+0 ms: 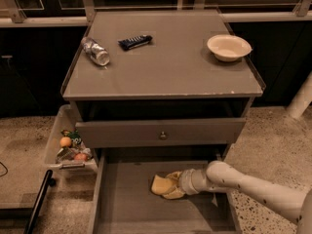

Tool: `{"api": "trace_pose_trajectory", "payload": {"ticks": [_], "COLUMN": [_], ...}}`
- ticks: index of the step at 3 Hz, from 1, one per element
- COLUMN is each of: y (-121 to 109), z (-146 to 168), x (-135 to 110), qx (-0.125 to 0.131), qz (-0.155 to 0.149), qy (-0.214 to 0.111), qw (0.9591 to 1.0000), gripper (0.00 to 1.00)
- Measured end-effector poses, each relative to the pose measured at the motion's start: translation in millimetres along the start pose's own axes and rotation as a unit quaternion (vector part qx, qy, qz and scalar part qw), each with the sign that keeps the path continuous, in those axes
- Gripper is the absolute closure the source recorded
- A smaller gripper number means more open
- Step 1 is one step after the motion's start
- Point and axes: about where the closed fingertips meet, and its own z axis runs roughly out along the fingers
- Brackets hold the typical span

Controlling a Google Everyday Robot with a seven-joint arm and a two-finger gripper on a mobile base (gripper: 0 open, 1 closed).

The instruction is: Pick sponge from middle drawer and place on counter

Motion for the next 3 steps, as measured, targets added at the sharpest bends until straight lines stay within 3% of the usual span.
{"api": "trace_pose_trajectory", "payload": {"ticks": [1,3], "y": [0,3], "z": [0,-29], "x": [0,-33], "qx": [0.000,0.022], "qz": [0.000,-0.035], "qy": [0.000,-0.003], "qw": [1.0000,0.9991], "gripper": [1.00,1.00]}}
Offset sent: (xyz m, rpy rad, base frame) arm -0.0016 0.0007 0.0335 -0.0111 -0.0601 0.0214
